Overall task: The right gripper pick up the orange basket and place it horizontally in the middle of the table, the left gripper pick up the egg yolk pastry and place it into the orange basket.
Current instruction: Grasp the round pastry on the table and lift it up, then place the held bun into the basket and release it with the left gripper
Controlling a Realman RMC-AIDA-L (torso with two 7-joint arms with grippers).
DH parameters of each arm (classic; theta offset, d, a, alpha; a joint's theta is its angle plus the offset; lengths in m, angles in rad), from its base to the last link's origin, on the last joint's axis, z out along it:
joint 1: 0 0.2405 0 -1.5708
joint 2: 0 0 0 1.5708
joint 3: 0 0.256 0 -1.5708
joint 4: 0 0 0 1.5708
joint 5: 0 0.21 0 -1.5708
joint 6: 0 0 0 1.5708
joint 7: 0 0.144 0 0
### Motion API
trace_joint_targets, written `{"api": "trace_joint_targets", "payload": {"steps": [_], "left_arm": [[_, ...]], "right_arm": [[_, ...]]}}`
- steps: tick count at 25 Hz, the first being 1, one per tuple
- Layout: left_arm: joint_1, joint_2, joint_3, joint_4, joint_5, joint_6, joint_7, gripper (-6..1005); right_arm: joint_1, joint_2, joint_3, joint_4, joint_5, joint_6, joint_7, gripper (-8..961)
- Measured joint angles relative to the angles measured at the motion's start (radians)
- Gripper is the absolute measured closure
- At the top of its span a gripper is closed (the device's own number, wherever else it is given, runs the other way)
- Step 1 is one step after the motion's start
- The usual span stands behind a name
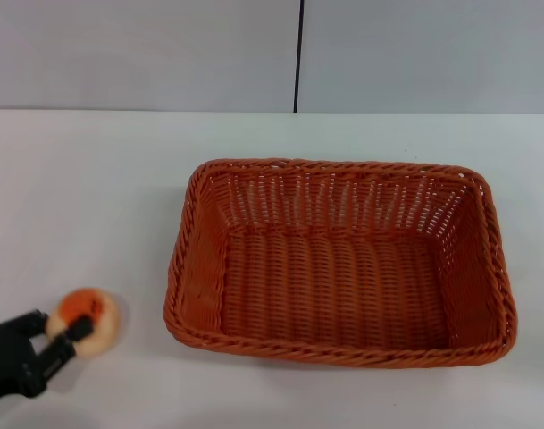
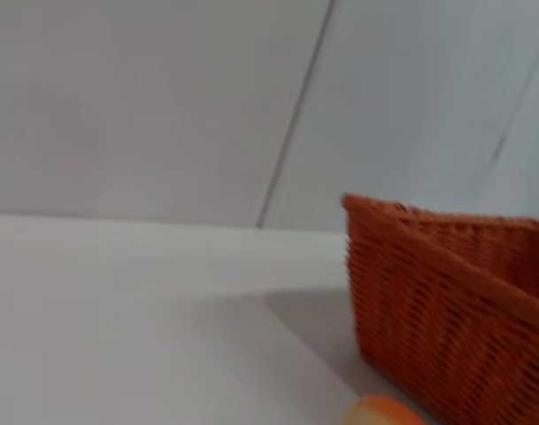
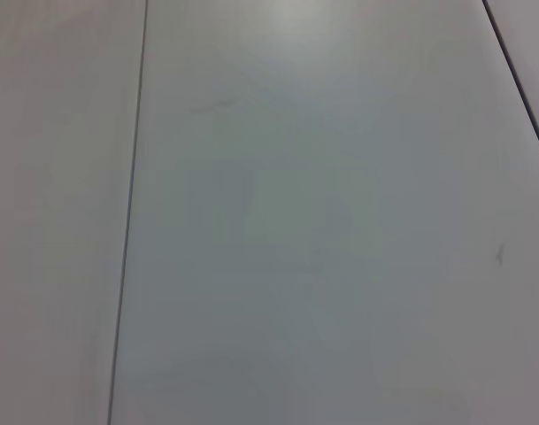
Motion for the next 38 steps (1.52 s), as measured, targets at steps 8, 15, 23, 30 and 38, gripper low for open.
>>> {"api": "trace_joint_targets", "payload": {"steps": [8,15,23,30,38], "left_arm": [[-0.022,0.007,-0.223,0.000,-0.003,0.052,-0.003,713],[-0.106,0.017,-0.287,0.000,-0.038,0.139,-0.009,762],[-0.305,-0.011,-0.157,-0.025,-0.046,0.149,-0.044,829],[-0.391,-0.014,-0.030,-0.136,-0.047,0.126,-0.033,882],[-0.402,-0.016,0.014,-0.236,-0.042,0.081,0.042,806]], "right_arm": [[-0.001,0.000,0.002,0.001,0.000,-0.009,0.000,541],[-0.005,0.001,0.002,0.006,0.000,-0.015,0.001,536],[-0.016,0.003,0.002,0.012,0.000,-0.048,0.005,529],[-0.014,0.003,0.005,0.034,0.001,-0.073,0.006,524],[-0.017,0.003,0.011,0.034,0.002,-0.079,0.007,518]]}}
